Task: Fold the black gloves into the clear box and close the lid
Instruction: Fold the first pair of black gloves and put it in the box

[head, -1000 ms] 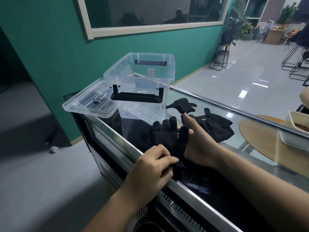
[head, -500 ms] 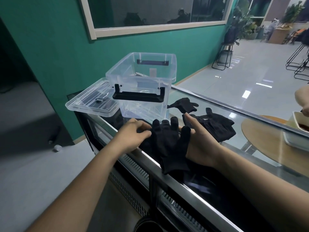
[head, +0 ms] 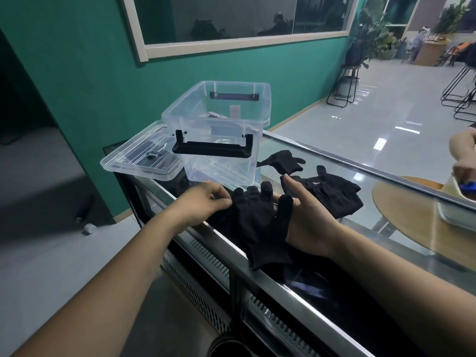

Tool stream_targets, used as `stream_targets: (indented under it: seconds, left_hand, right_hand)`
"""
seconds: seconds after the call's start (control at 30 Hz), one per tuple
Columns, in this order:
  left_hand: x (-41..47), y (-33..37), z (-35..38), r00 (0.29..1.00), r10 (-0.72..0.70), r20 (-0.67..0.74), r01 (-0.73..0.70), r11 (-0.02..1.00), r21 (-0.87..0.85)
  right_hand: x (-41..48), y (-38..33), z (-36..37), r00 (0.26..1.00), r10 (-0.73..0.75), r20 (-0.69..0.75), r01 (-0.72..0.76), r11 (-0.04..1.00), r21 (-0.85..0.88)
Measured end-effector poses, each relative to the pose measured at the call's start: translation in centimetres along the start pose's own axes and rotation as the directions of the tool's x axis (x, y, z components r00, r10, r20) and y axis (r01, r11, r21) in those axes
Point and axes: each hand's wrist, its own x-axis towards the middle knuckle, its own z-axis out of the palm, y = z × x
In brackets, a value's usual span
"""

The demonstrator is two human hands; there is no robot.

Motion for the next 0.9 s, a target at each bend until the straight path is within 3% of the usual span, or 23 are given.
stream_targets:
  seconds: [0.07,0.23,0.33,0.47,0.57,0.63,0.77,0.9]
  left_hand:
    - [0.3,-0.2,0.1,0.998,-0.024,-0.053,0.023,0.999,-0.030]
    - [1.0,-0.6,0.9,0.981,-0.008,-0.193,0.037,0.988,0.148]
    - [0.9,-0.8,1.2,0.975,0.009,-0.221,0.029,0.985,0.171]
    - [-0.1,-0.6,2.0,0.930,0.187,-0.315,-0.118,0.967,0.227]
    - [-2.2,0.7,3.3,0.908,0.361,-0.215,-0.318,0.924,0.211]
    - [-3.7,1.0,4.4,0.900,0.401,-0.171,-0.369,0.910,0.191]
    - [-5.3,0.7,6.0,0.912,0.382,-0.147,-0.354,0.916,0.189]
    - [-5.7,0.7,6.4,0.923,0.355,-0.146,-0.318,0.920,0.228]
  right_hand:
    - [0.0,0.0,0.0,1.000,-0.012,0.010,0.012,1.000,0.006]
    - [0.1,0.1,0.1,0.999,-0.033,0.030,0.033,0.999,0.008]
    - [0.2,0.2,-0.1,0.999,-0.040,0.003,0.040,0.999,-0.024]
    - [0.3,0.3,0.0,0.999,-0.049,-0.016,0.049,0.999,-0.015]
    - [0.3,0.3,0.0,0.998,-0.052,-0.037,0.052,0.999,-0.016]
    - [0.2,0.3,-0.1,0.998,-0.051,-0.033,0.050,0.999,-0.018]
    - [0.1,0.2,0.0,0.997,-0.070,-0.021,0.069,0.996,-0.054]
    - [0.2,-0.3,-0.1,0.972,-0.185,-0.143,0.147,0.959,-0.242]
